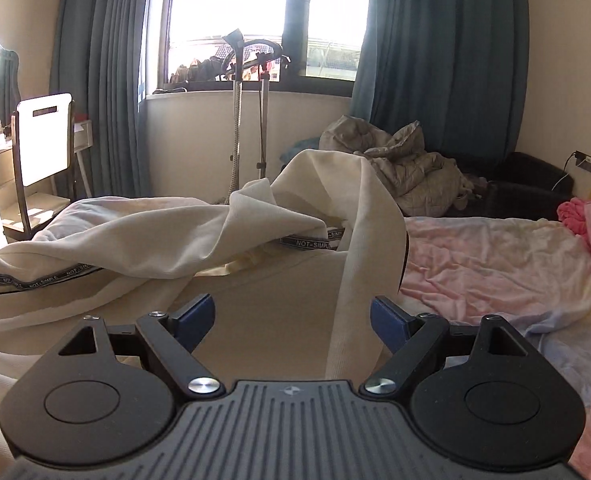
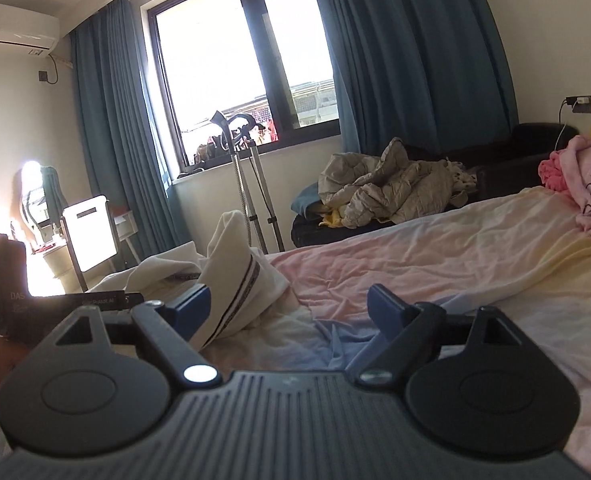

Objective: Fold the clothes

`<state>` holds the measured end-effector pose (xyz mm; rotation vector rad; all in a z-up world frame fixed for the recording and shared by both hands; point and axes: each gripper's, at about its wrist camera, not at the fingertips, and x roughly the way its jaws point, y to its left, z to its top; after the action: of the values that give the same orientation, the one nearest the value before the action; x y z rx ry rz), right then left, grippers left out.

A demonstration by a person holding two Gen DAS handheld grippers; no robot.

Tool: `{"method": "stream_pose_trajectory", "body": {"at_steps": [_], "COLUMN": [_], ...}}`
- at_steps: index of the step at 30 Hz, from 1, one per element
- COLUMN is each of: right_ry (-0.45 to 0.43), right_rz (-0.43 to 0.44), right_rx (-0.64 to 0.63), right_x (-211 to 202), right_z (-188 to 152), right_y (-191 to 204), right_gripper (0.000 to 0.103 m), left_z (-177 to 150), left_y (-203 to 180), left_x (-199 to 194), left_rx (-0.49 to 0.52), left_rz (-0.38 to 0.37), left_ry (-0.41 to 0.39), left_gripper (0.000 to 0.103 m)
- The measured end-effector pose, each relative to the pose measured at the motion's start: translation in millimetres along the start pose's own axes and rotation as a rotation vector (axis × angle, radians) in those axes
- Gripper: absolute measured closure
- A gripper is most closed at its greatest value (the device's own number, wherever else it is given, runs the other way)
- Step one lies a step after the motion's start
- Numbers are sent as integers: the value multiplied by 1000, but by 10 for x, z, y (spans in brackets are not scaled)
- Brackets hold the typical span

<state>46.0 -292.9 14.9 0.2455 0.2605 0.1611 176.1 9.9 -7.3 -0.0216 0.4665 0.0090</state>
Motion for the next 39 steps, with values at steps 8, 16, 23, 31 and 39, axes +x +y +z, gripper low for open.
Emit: {"method": "stream_pose_trajectory", "body": {"at_steps": [8,16,23,31,39], "right_ry": [12,38,27,-27,-8], "right_rz": [-48,-86,-120,-147,-68], "right_rx": [85,101,98,-3,88], "right_x": [207,446,472,251,209], "right_z": [-30,-159,-165,-129,-132], "right_y": [-266,-461,-492,-292,-352], "right_gripper": [17,17,17,17,17], "left_z": [273,347,418,80,-826], "left_y": [-399,-763,-1057,-1102,-852], "left_x": [895,1342,592,-351,-902], "left_rx": [-34,57,116,181,123], "left_rz": [-25,17,-172,-347,-414], "left_ry": [56,63,-38,-57,7], "left_gripper": [16,91,99,99,99]}}
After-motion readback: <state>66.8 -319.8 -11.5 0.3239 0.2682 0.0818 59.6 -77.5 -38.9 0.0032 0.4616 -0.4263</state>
